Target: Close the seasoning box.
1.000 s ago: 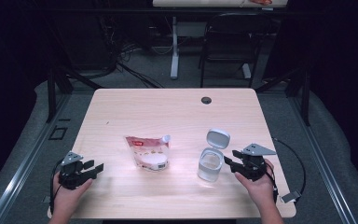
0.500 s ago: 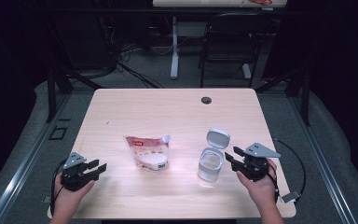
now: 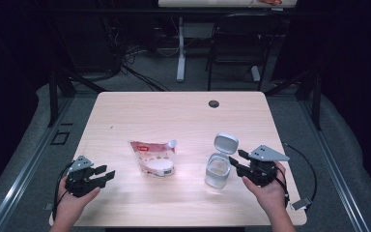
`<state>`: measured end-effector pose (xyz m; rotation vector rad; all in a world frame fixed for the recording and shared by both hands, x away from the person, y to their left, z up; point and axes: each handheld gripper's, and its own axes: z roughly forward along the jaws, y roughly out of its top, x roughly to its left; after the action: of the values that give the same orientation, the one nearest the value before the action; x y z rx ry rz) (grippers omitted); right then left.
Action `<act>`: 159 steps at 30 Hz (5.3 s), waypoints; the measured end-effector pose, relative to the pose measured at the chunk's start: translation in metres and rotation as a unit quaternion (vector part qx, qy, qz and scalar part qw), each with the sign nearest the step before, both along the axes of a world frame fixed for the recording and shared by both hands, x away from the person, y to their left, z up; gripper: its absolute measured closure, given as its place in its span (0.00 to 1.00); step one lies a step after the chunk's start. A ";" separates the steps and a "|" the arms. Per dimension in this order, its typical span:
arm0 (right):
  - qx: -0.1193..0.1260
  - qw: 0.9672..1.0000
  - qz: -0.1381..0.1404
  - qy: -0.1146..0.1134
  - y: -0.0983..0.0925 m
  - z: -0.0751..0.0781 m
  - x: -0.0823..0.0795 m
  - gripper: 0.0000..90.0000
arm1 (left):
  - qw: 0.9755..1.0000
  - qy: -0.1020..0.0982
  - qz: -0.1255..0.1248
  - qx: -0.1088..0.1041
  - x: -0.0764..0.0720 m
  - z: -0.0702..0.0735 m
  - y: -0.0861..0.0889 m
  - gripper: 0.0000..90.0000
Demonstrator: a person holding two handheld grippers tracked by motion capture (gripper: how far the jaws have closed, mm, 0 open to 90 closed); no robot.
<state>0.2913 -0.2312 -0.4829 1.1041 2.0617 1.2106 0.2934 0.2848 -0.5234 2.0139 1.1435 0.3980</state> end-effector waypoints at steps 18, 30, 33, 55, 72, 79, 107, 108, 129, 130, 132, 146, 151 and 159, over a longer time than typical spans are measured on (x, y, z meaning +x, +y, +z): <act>0.004 0.997 0.078 0.004 0.042 0.016 0.008 0.76 | 0.997 -0.032 -0.067 -0.027 0.010 0.049 -0.031 0.67; 0.018 0.992 0.125 0.006 0.075 0.024 0.018 0.75 | 0.994 -0.046 -0.098 -0.030 0.024 0.070 -0.058 0.69; 0.022 0.990 0.138 0.009 0.084 0.025 0.022 0.74 | 0.993 -0.046 -0.101 -0.036 0.028 0.072 -0.062 0.69; 0.023 0.982 0.185 0.015 0.131 0.017 0.040 0.73 | 0.992 -0.052 -0.109 -0.041 0.031 0.072 -0.064 0.80; 0.033 0.981 0.193 0.012 0.151 0.019 0.047 0.69 | 0.992 -0.049 -0.108 -0.044 0.030 0.072 -0.063 0.84; 0.024 0.981 0.190 0.010 0.152 0.020 0.047 0.71 | 0.992 -0.049 -0.107 -0.044 0.030 0.073 -0.062 0.89; 0.018 0.981 0.191 -0.003 0.145 0.021 0.032 0.79 | 0.989 -0.056 -0.125 -0.044 0.021 0.080 -0.068 1.00; 0.016 0.981 0.192 -0.003 0.144 0.021 0.031 0.79 | 0.989 -0.057 -0.127 -0.044 0.021 0.080 -0.069 1.00; 0.004 0.985 0.171 -0.012 0.106 0.022 0.004 0.79 | 0.984 -0.060 -0.161 -0.050 0.007 0.080 -0.106 1.00; 0.005 0.985 0.172 -0.012 0.105 0.022 0.003 0.79 | 0.984 -0.059 -0.162 -0.051 0.007 0.080 -0.107 1.00; 0.001 0.985 0.170 -0.013 0.104 0.022 0.002 0.79 | 0.983 -0.058 -0.165 -0.052 0.007 0.079 -0.107 1.00; 0.006 0.982 0.186 -0.019 0.099 0.023 0.000 0.77 | 0.983 -0.047 -0.165 -0.071 0.007 0.076 -0.100 0.94; 0.013 0.982 0.190 -0.017 0.096 0.029 -0.001 0.76 | 0.982 -0.045 -0.166 -0.075 0.007 0.076 -0.098 0.91; 0.015 0.981 0.193 -0.012 0.094 0.039 -0.003 0.67 | 0.984 -0.041 -0.162 -0.060 0.007 0.077 -0.096 0.84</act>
<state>0.2881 -0.1375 -0.4443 0.7139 2.3144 1.4284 0.3000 0.1889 -0.4459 2.0129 0.7539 0.2380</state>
